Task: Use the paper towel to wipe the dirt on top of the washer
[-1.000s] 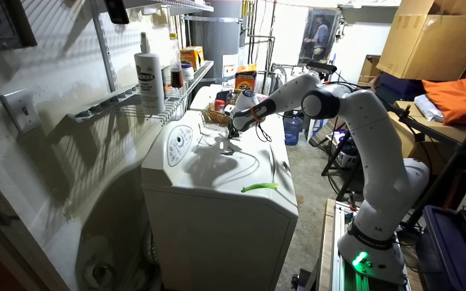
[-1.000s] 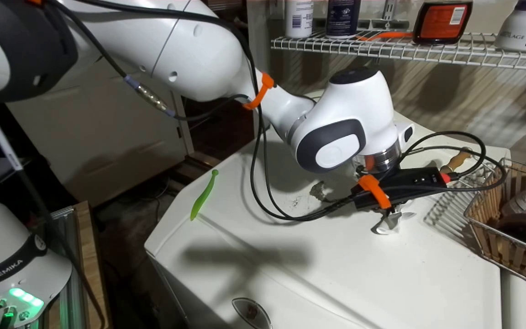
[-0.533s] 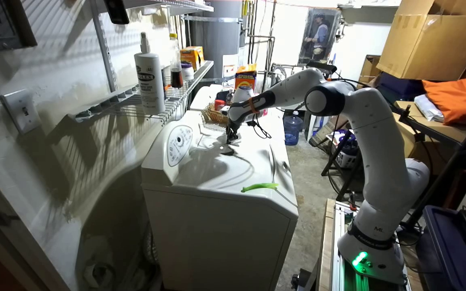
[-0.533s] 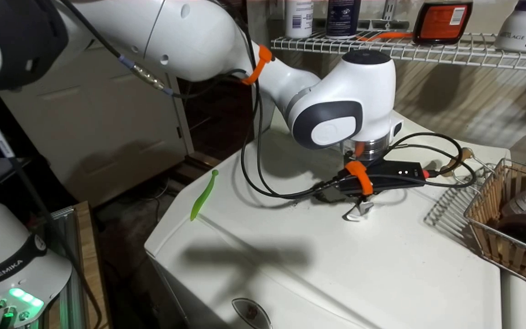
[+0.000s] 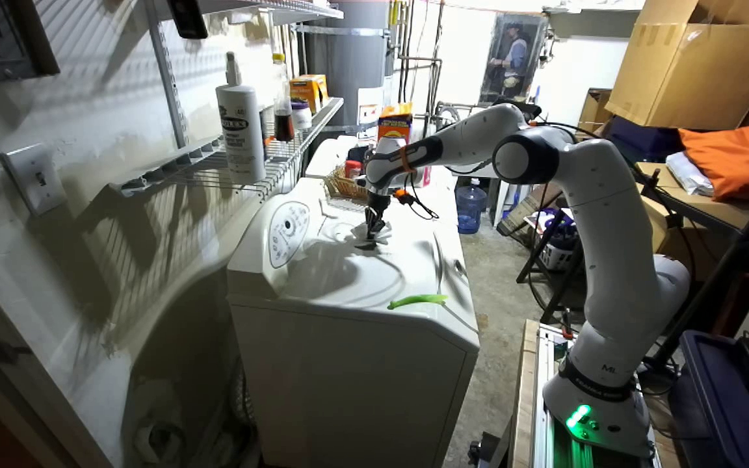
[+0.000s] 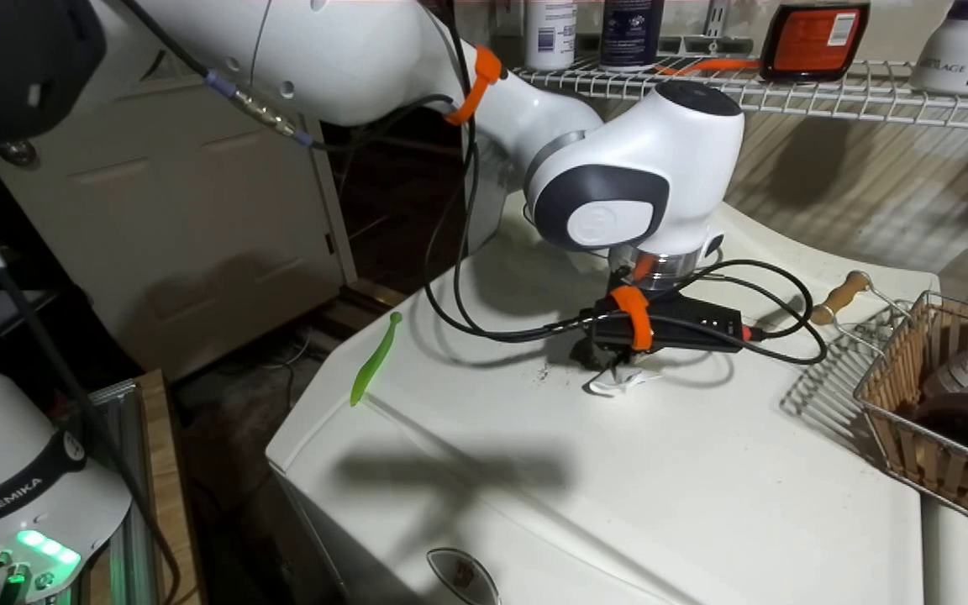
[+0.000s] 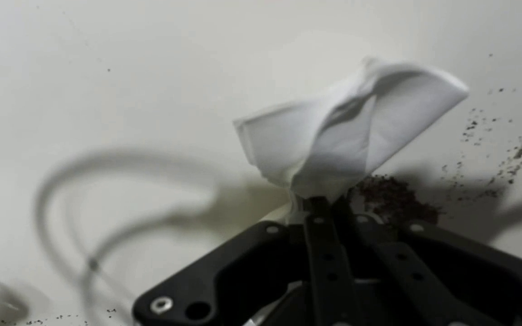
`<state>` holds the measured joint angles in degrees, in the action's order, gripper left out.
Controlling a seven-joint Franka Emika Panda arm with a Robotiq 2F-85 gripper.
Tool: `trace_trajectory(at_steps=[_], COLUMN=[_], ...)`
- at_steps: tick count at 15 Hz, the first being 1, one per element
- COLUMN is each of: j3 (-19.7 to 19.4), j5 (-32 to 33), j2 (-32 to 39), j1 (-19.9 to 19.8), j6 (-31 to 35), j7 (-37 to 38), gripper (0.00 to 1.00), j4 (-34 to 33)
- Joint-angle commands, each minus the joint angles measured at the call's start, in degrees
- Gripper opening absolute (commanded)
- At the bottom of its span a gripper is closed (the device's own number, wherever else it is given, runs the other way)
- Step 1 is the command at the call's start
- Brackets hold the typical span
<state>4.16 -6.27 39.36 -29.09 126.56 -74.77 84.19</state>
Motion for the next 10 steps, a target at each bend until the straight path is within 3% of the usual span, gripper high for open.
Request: trace_trajectory(at_steps=[1, 10], j3=[-2.39, -3.90], j5=[-0.92, -0.73], j2=[-0.49, -3.18], j1=[2.13, 1.31], j6=[5.59, 26.36], j7=[-0.72, 1.30], gripper=[0.01, 0.01], j4=[2.22, 7.08])
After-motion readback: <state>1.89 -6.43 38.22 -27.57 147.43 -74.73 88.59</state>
